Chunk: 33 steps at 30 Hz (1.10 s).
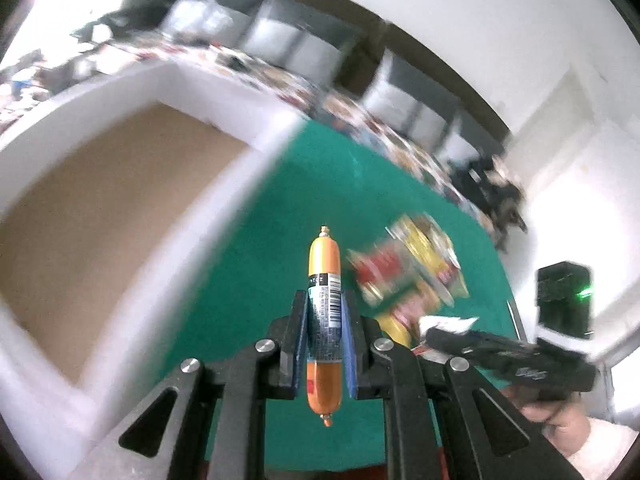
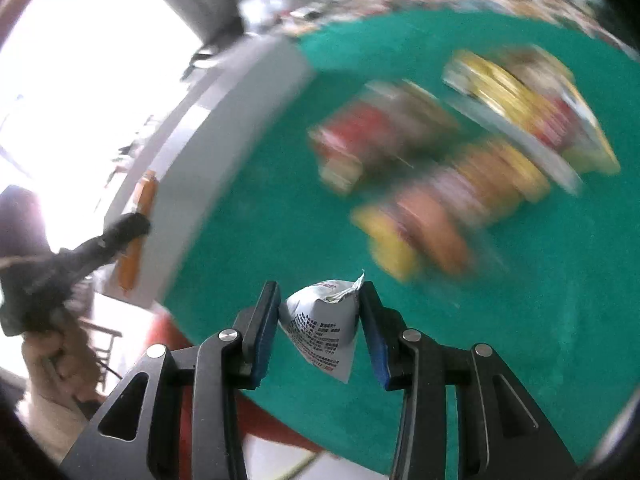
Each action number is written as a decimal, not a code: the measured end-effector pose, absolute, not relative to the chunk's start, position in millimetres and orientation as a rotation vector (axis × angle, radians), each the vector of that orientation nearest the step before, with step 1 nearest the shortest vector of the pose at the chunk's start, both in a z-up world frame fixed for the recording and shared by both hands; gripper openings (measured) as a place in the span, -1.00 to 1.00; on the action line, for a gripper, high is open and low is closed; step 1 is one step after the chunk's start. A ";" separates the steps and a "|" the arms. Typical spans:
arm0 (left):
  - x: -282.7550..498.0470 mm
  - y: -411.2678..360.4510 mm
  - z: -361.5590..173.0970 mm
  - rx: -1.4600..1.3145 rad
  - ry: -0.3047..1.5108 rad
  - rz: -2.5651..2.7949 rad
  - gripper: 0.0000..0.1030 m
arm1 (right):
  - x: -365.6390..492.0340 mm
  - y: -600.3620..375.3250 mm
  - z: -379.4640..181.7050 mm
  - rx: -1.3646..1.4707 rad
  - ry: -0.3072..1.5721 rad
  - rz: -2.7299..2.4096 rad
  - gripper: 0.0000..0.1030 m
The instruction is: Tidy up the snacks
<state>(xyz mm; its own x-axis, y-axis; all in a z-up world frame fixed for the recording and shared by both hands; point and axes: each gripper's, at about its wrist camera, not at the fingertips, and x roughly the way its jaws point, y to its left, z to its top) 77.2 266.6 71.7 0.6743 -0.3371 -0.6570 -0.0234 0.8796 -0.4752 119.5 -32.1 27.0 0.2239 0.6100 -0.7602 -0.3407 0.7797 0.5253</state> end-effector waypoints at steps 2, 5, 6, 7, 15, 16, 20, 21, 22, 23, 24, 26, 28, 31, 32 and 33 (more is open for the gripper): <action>80.7 298.5 79.8 -0.459 0.804 -0.103 -0.71 | 137.1 16.7 60.4 0.279 1.125 0.761 -0.18; 87.9 353.4 80.7 -0.434 0.815 0.043 -0.71 | 156.3 85.5 96.6 0.290 1.083 0.868 -0.18; 90.7 368.3 77.6 -0.412 0.826 0.095 -0.71 | 161.8 106.9 104.0 0.284 1.077 0.888 -0.18; 92.3 379.8 72.8 -0.391 0.841 0.137 -0.71 | 169.2 134.6 111.2 0.271 1.068 0.900 -0.18; 75.3 403.5 38.4 -0.276 0.877 0.324 0.31 | 183.2 186.5 111.4 0.245 1.043 0.847 0.40; 73.7 400.1 38.9 -0.272 0.862 0.325 0.33 | 182.3 177.7 104.1 0.238 1.041 0.835 0.40; 81.3 379.8 42.9 -0.261 0.826 0.261 0.33 | 170.0 118.7 71.5 0.129 1.018 0.731 0.48; 84.8 368.0 45.8 -0.231 0.804 0.242 0.34 | 166.0 103.5 61.3 0.098 1.020 0.696 0.49; 87.6 359.0 50.6 -0.209 0.791 0.228 0.41 | 160.8 81.5 47.9 0.061 1.021 0.647 0.49; 92.0 346.0 52.3 -0.170 0.774 0.206 0.48 | 155.7 56.5 34.1 0.024 1.022 0.593 0.49; 95.6 335.1 53.0 -0.132 0.766 0.193 0.62 | 151.4 36.5 24.8 0.000 1.022 0.548 0.49; 107.3 314.5 50.2 -0.049 0.772 0.192 0.67 | 138.6 -23.1 -0.4 -0.031 1.032 0.430 0.49; 124.1 296.5 37.6 0.044 0.833 0.215 0.67 | 127.2 -72.4 -17.6 -0.030 1.052 0.330 0.49; 126.9 287.5 28.1 -0.011 0.822 0.248 0.67 | 109.9 -144.5 -36.8 -0.014 1.078 0.176 0.49; 127.7 285.3 26.4 -0.048 0.834 0.251 0.67 | 104.1 -163.5 -40.4 -0.004 1.081 0.135 0.49; 128.7 282.9 24.4 -0.073 0.847 0.250 0.67 | 98.8 -182.5 -43.6 0.007 1.081 0.092 0.49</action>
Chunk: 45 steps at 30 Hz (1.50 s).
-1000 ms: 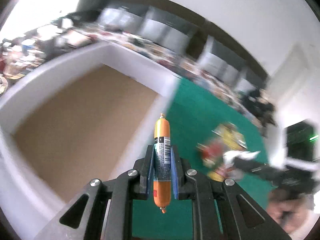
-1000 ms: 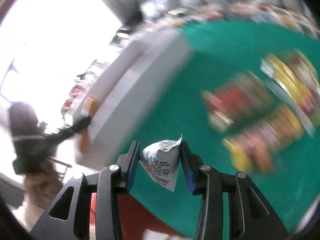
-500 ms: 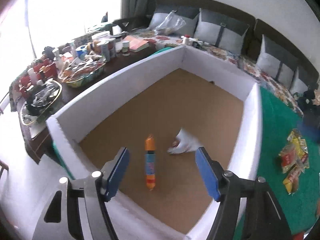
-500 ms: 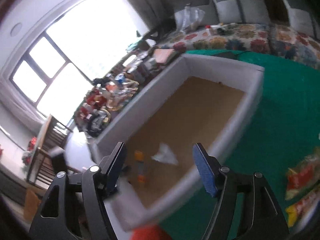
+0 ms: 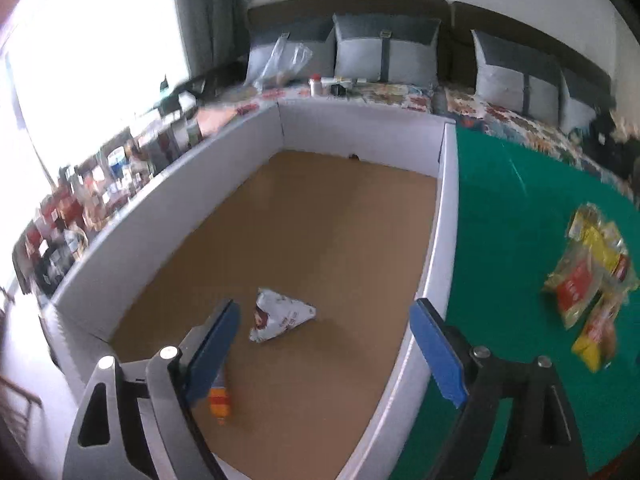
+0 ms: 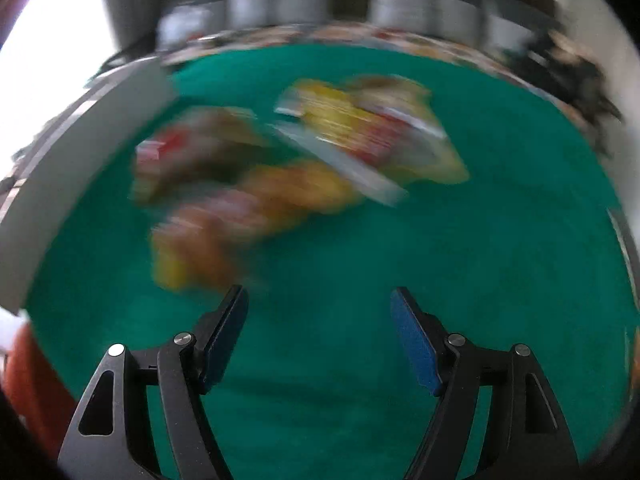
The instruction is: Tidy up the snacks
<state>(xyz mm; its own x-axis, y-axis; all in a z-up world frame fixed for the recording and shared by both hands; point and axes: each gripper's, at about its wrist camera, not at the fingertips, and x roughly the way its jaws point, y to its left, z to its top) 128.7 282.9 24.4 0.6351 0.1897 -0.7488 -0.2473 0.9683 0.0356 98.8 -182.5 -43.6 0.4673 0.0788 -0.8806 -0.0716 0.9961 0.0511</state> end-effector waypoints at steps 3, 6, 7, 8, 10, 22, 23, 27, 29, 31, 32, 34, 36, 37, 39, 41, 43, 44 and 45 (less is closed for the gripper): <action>126.1 262.1 24.5 -0.118 0.833 0.231 0.67 | 92.5 -225.1 -49.7 0.043 1.079 -0.010 0.49; 124.2 233.2 24.0 -0.091 0.830 0.197 0.67 | 94.3 -246.3 -54.0 0.071 1.078 -0.059 0.49; 124.9 227.5 25.3 -0.084 0.836 0.185 0.67 | 95.5 -247.3 -54.9 0.079 1.079 -0.067 0.49; 125.8 221.0 24.6 -0.073 0.844 0.171 0.67 | 99.4 -249.7 -58.0 0.088 1.079 -0.070 0.49; 124.8 212.8 28.4 -0.046 0.846 0.171 0.67 | 106.0 -245.8 -59.3 0.085 1.059 -0.081 0.55; 55.8 130.6 94.6 -0.092 0.573 0.015 1.00 | 122.9 -251.5 -67.9 0.047 1.024 -0.058 0.88; 57.2 120.8 86.0 -0.109 0.608 -0.022 1.00 | 123.9 -252.0 -68.0 0.048 1.025 -0.057 0.89; 75.7 89.6 19.1 -0.170 0.836 -0.100 0.99 | 124.8 -252.8 -68.5 0.047 1.028 -0.054 0.92; 79.8 83.4 -11.6 -0.168 0.910 -0.096 0.99 | 124.7 -253.5 -68.6 0.048 1.027 -0.053 0.92; 83.4 71.5 -37.8 -0.135 0.956 -0.089 0.99 | 124.6 -253.4 -68.4 0.047 1.027 -0.054 0.93; 81.6 67.0 -47.0 -0.108 0.965 -0.088 0.99 | 124.6 -253.4 -68.4 0.047 1.027 -0.054 0.93; 91.6 59.5 -62.3 -0.011 0.983 -0.081 0.99 | 124.6 -253.4 -68.4 0.048 1.027 -0.054 0.93; 103.5 52.7 -74.1 0.085 0.991 -0.078 1.00 | 124.6 -253.5 -68.4 0.048 1.027 -0.054 0.93; 106.7 56.2 -72.6 0.077 0.950 -0.094 1.00 | 124.6 -253.5 -68.4 0.047 1.027 -0.054 0.93; 117.8 59.8 -71.8 0.080 0.947 -0.065 1.00 | 124.6 -253.5 -68.5 0.047 1.027 -0.054 0.93; 127.5 64.6 -73.5 0.042 0.966 -0.074 1.00 | 124.6 -253.8 -68.3 0.047 1.027 -0.054 0.93; 132.9 68.4 -74.5 0.028 0.942 -0.068 1.00 | 124.5 -253.3 -68.4 0.047 1.027 -0.054 0.93; 133.5 69.7 -75.1 0.029 0.928 -0.072 1.00 | 124.5 -253.8 -68.4 0.048 1.027 -0.053 0.93; 132.4 70.5 -75.3 0.027 0.920 -0.075 1.00 | 124.5 -253.3 -68.2 0.048 1.027 -0.053 0.93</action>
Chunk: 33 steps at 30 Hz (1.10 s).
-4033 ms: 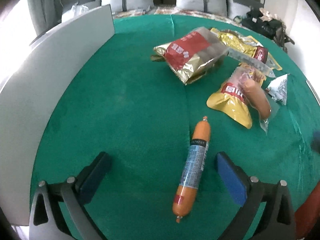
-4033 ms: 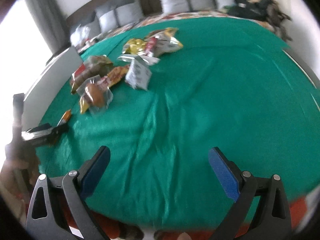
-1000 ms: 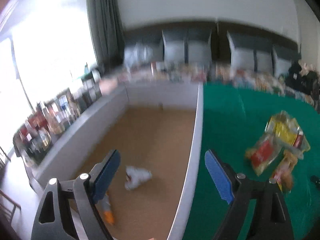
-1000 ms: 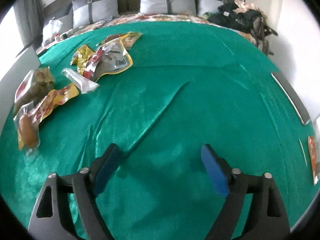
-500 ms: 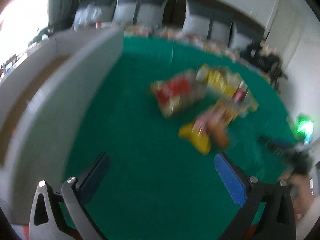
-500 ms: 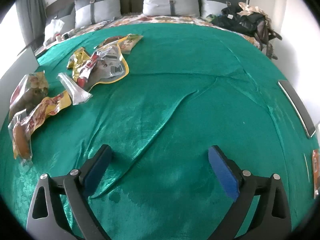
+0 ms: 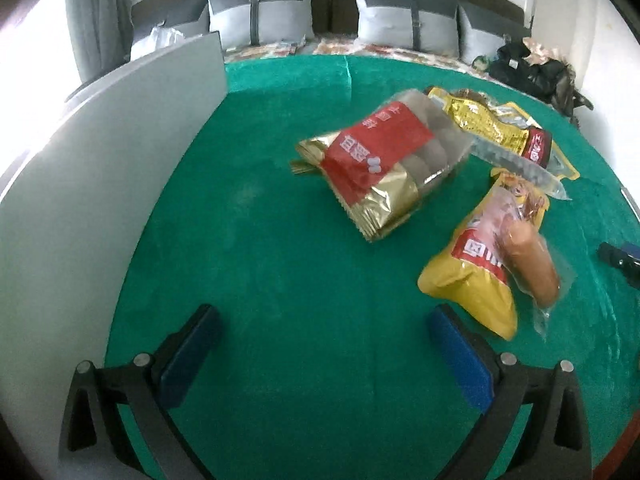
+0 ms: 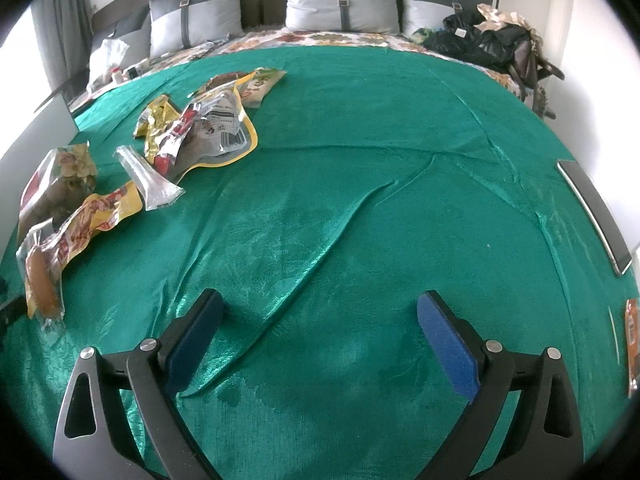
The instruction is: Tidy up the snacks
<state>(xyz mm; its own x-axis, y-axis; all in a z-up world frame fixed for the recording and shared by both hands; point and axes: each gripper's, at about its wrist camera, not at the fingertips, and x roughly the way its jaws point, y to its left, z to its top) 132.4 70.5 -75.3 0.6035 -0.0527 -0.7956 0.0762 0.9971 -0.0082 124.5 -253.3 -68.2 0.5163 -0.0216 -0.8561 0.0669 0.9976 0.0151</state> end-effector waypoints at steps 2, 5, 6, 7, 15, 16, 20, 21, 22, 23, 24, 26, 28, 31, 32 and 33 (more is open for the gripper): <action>133.0 70.0 -75.7 0.029 0.918 -0.074 1.00 | 124.6 -253.4 -68.1 0.047 1.027 -0.054 0.93; 133.0 68.7 -76.6 0.031 0.915 -0.073 1.00 | 124.5 -253.3 -68.3 0.047 1.027 -0.054 0.93; 132.6 68.9 -76.4 0.030 0.915 -0.074 1.00 | 124.5 -253.9 -68.2 0.047 1.027 -0.054 0.93; 134.6 68.6 -76.7 0.030 0.915 -0.074 1.00 | 124.5 -253.6 -68.3 0.047 1.027 -0.053 0.93; 135.5 67.1 -77.4 0.030 0.914 -0.075 1.00 | 124.5 -253.4 -68.3 0.047 1.027 -0.053 0.93; 135.4 66.8 -77.5 0.030 0.914 -0.075 1.00 | 124.5 -253.4 -68.3 0.047 1.027 -0.053 0.93; 135.4 66.5 -77.8 0.029 0.914 -0.075 1.00 | 124.5 -253.4 -68.3 0.048 1.027 -0.053 0.93; 135.3 66.2 -77.7 0.030 0.914 -0.075 1.00 | 124.6 -253.5 -68.3 0.048 1.027 -0.053 0.93; 135.1 66.0 -77.7 0.030 0.914 -0.076 1.00 | 124.6 -253.4 -68.3 0.048 1.027 -0.053 0.93; 135.0 66.1 -77.8 0.031 0.914 -0.078 1.00 | 124.5 -253.4 -68.3 0.048 1.027 -0.053 0.93; 135.2 65.8 -77.6 0.031 0.914 -0.078 1.00 | 124.6 -253.5 -68.3 0.048 1.027 -0.053 0.93; 135.0 65.7 -78.0 0.032 0.915 -0.081 1.00 | 124.6 -253.4 -68.3 0.048 1.027 -0.053 0.93; 133.9 65.7 -78.4 0.040 0.916 -0.094 1.00 | 124.6 -253.5 -68.3 0.048 1.027 -0.053 0.93; 132.3 67.4 -78.7 0.050 0.915 -0.119 1.00 | 124.5 -253.4 -68.3 0.048 1.027 -0.053 0.93; 131.4 67.6 -78.5 0.051 0.915 -0.123 1.00 | 124.5 -253.3 -68.3 0.048 1.027 -0.053 0.93; 131.0 67.9 -78.8 0.052 0.914 -0.124 1.00 | 124.6 -253.9 -68.4 0.048 1.027 -0.053 0.93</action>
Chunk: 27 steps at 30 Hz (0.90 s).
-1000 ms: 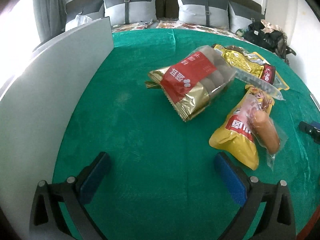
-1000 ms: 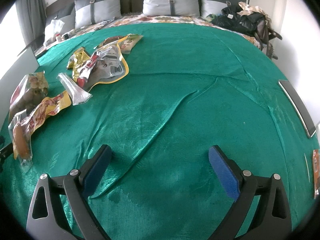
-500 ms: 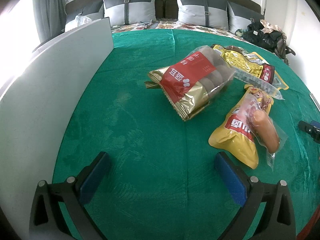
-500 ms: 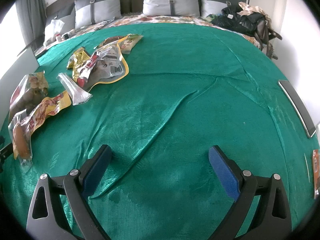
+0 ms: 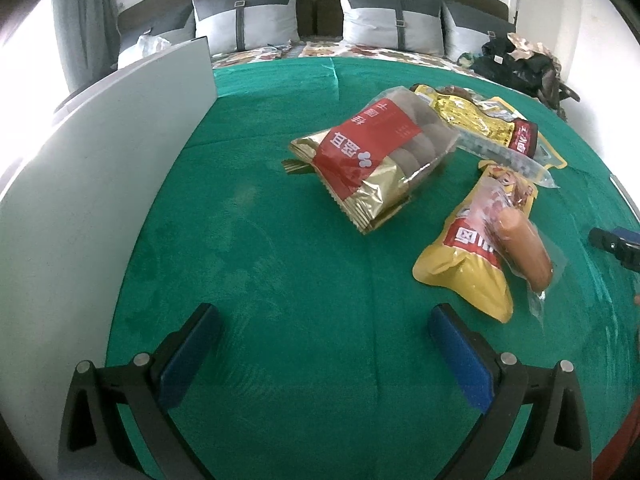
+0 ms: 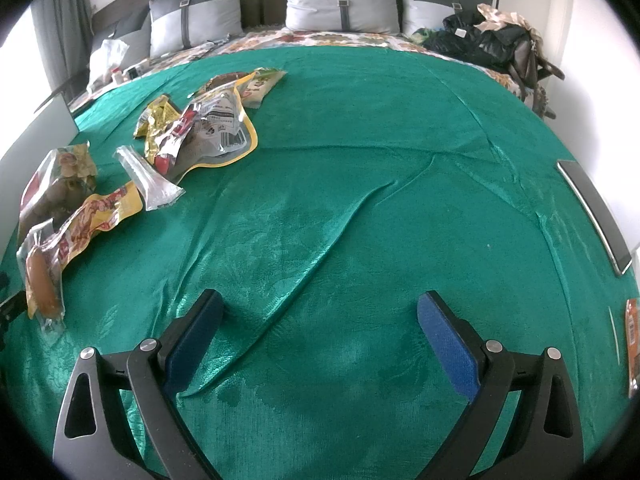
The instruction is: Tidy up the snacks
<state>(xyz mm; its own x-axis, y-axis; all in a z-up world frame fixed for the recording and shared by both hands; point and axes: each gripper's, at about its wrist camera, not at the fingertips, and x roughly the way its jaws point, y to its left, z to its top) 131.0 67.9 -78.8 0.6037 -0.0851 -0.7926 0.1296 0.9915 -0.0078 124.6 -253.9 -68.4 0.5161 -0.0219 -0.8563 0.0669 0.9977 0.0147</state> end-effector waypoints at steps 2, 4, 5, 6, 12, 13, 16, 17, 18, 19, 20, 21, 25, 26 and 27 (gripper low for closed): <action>129.9 68.6 -78.9 0.056 0.915 -0.131 1.00 | 124.5 -253.3 -68.4 0.048 1.027 -0.053 0.93; 127.5 70.1 -78.8 0.061 0.914 -0.141 1.00 | 124.5 -253.2 -68.4 0.048 1.027 -0.053 0.93; 126.0 71.4 -78.7 0.060 0.912 -0.147 1.00 | 124.5 -253.6 -68.4 0.048 1.027 -0.054 0.93; 125.4 71.9 -78.7 0.060 0.911 -0.151 1.00 | 124.4 -253.3 -68.4 0.048 1.027 -0.054 0.93; 126.4 71.5 -79.0 0.062 0.910 -0.149 1.00 | 124.4 -252.9 -68.3 0.046 1.027 -0.055 0.93; 126.4 71.4 -79.0 0.063 0.910 -0.148 1.00 | 125.2 -252.7 -68.1 0.048 1.036 -0.050 0.93; 126.3 71.3 -79.4 0.062 0.911 -0.149 1.00 | 132.7 -240.6 -60.9 0.129 1.100 0.075 0.91; 126.3 71.2 -79.5 0.063 0.911 -0.149 1.00 | 134.5 -231.4 -57.0 0.191 1.108 0.169 0.91; 126.3 71.2 -79.5 0.063 0.911 -0.149 1.00 | 137.3 -217.9 -53.2 0.229 1.122 0.258 0.89; 126.4 71.2 -79.4 0.063 0.911 -0.149 1.00 | 139.5 -204.9 -50.7 0.234 1.134 0.320 0.89; 126.3 71.2 -79.6 0.063 0.911 -0.149 1.00 | 142.1 -188.2 -48.4 0.216 1.147 0.382 0.89; 126.4 71.1 -79.6 0.063 0.911 -0.149 1.00 | 144.8 -168.6 -47.0 0.177 1.164 0.443 0.88; 126.3 70.9 -79.9 0.062 0.911 -0.149 1.00 | 152.0 -93.6 -54.1 -0.104 1.218 0.577 0.84; 126.3 70.8 -79.9 0.063 0.911 -0.149 1.00 | 152.7 -85.0 -56.4 -0.141 1.221 0.582 0.84; 126.4 70.8 -80.0 0.062 0.911 -0.149 1.00 | 153.3 -76.1 -59.5 -0.174 1.227 0.589 0.81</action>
